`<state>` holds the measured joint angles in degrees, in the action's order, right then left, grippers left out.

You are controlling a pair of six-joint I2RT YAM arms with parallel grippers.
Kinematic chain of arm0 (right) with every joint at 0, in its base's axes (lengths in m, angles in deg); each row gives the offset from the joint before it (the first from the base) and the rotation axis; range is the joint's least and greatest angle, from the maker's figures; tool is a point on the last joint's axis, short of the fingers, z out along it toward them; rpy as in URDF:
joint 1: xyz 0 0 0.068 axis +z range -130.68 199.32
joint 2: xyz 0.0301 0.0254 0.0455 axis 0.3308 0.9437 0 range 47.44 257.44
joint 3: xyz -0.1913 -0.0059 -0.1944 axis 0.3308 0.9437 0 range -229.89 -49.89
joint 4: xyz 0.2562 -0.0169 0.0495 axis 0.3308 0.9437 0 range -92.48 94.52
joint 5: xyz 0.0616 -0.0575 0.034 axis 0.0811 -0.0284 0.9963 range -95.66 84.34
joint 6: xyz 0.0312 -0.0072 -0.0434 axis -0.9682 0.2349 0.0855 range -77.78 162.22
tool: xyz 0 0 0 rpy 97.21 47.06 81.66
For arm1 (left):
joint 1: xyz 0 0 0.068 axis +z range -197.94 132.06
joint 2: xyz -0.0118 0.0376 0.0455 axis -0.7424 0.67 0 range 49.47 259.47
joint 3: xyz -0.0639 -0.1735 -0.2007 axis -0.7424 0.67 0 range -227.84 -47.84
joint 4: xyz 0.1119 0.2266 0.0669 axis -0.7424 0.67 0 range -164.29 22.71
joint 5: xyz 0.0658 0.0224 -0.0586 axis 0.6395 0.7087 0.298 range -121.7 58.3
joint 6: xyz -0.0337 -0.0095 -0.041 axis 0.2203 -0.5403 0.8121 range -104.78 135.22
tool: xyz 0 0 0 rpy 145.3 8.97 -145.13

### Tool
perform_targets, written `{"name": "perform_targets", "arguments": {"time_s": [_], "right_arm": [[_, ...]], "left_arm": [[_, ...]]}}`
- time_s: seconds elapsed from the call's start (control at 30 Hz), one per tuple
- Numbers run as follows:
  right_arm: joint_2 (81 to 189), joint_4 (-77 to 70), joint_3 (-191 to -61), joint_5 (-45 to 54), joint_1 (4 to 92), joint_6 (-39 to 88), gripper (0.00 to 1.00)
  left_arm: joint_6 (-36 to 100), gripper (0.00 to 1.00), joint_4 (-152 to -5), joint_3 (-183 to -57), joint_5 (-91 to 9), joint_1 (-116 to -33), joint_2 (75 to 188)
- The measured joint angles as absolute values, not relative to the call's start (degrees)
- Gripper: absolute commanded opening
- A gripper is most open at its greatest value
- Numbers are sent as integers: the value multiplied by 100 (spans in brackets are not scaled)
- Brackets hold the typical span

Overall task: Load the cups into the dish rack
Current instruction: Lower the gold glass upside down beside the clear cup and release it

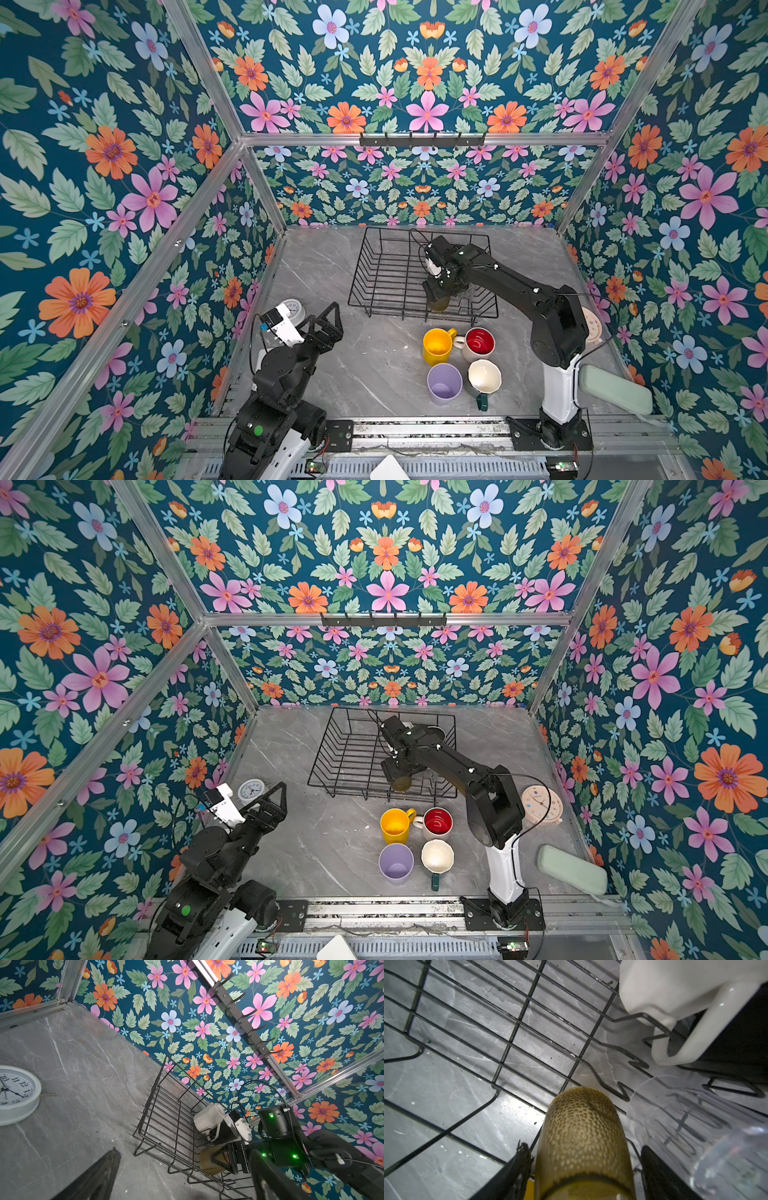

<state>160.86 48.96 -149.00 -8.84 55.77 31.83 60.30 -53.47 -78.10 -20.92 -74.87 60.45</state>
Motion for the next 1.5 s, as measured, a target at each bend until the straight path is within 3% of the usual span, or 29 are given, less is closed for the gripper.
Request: {"name": "perform_targets", "arguments": {"time_s": [0.37,0.6,0.9,1.23,1.5], "right_arm": [[16010,5040,-14882,-899,5631,3139,75],[16036,5055,-14880,-963,5664,3109,52],[16014,5215,-15018,-1013,5675,3072,39],[15785,5407,-15332,-1140,5668,3152,35],[15813,5466,-15363,-1177,5675,3185,39]], "left_arm": [[6027,100,-5323,-7810,-2044,-7487,5973],[6027,100,-5303,-7810,-2044,-7487,5953],[6027,100,-5275,-7810,-2044,-7487,5894],[6027,100,-5242,-7810,-2044,-7487,5862],[6030,100,-5240,-7810,-2044,-7490,5846]]}}
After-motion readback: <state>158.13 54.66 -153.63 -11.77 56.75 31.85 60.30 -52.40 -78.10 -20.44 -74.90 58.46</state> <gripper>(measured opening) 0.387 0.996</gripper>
